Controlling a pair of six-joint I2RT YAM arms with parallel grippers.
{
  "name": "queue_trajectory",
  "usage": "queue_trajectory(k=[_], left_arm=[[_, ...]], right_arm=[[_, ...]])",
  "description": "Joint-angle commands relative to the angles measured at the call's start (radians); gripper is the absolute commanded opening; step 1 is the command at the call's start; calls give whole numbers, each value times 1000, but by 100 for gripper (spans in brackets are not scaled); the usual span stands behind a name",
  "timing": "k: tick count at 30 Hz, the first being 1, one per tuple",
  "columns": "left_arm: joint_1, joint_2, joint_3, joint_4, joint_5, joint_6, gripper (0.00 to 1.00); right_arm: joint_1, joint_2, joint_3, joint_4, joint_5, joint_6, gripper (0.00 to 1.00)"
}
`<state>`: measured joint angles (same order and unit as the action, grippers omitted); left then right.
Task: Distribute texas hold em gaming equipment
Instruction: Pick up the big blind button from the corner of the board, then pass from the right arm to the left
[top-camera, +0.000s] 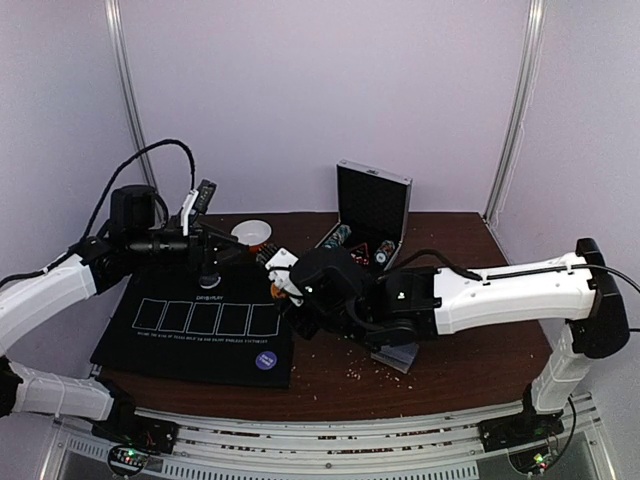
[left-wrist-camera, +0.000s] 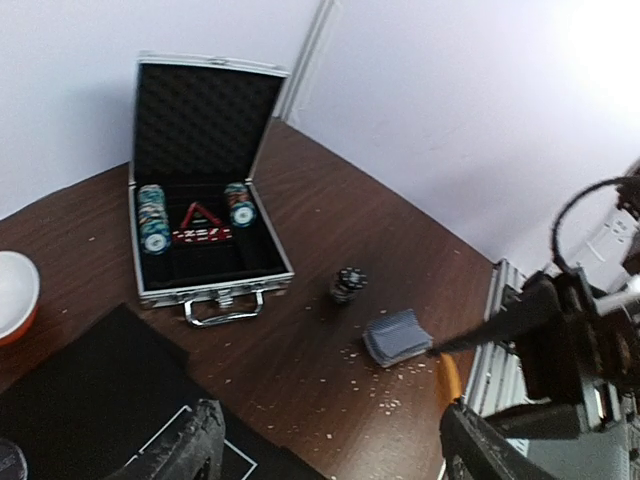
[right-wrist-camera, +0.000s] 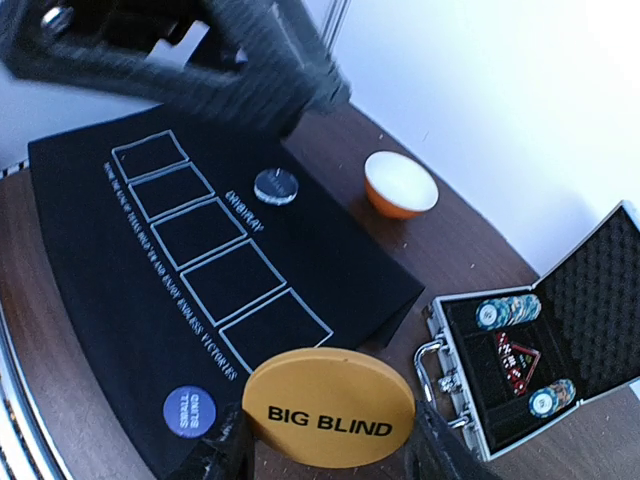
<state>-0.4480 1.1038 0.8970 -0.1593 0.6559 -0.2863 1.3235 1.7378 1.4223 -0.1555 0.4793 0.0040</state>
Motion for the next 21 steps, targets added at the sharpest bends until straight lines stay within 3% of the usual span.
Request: queue_trajectory(k=[1,5,11,18,21], left_arm=[[-46,-37,33,-2,165,34,79],[-76,-6,31,-11,162,40,77],[-113,55,42,-13,151,58,57],[-128,73,43,-52,137,100,31],[-130,76,41,-61,132,110,10]], right_arm=[[-8,19,18,218,75,-156,36],[-7,49,41,247,78,-191,36],[-7,72,57,251,76,-218,36],[-8,85,71,252,71,-235,36],[-8,92,79,251,71,-242,36]])
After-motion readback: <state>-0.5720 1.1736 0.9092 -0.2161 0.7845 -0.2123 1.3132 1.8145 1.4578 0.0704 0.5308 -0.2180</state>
